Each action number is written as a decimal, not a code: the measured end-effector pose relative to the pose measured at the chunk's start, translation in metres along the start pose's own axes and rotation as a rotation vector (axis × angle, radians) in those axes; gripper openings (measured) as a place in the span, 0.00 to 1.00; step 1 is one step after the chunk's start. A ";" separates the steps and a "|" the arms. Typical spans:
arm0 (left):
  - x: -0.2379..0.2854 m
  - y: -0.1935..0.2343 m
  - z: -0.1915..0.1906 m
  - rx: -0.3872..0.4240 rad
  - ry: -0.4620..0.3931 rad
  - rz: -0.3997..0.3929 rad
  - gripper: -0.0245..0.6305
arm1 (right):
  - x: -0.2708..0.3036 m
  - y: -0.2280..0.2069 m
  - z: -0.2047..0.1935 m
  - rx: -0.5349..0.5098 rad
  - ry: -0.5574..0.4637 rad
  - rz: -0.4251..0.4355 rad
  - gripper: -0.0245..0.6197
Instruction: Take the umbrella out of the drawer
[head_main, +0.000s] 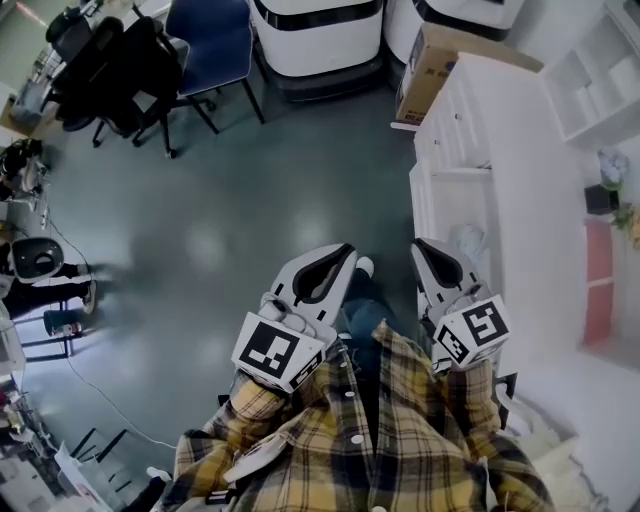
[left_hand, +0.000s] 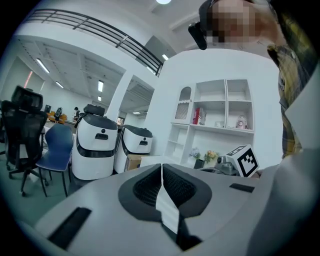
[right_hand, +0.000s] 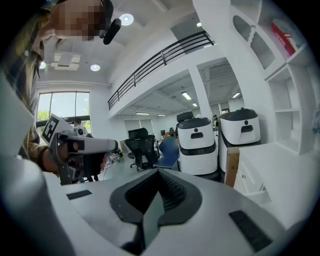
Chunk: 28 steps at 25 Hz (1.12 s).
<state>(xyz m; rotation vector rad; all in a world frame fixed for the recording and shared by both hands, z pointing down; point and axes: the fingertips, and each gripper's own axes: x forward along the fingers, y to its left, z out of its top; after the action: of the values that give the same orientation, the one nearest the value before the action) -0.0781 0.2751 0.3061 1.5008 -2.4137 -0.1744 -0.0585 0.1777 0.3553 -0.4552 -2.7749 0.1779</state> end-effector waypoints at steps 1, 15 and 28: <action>0.014 0.003 0.005 0.007 0.008 -0.020 0.08 | 0.003 -0.013 0.004 0.012 -0.004 -0.019 0.06; 0.181 -0.015 0.039 0.093 0.105 -0.355 0.08 | -0.005 -0.144 0.026 0.144 -0.069 -0.298 0.06; 0.236 -0.074 0.030 0.156 0.227 -0.730 0.08 | -0.060 -0.178 0.013 0.274 -0.136 -0.639 0.06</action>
<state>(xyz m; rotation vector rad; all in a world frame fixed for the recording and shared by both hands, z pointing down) -0.1220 0.0297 0.3021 2.2718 -1.6463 0.0386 -0.0605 -0.0109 0.3558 0.5240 -2.8046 0.4339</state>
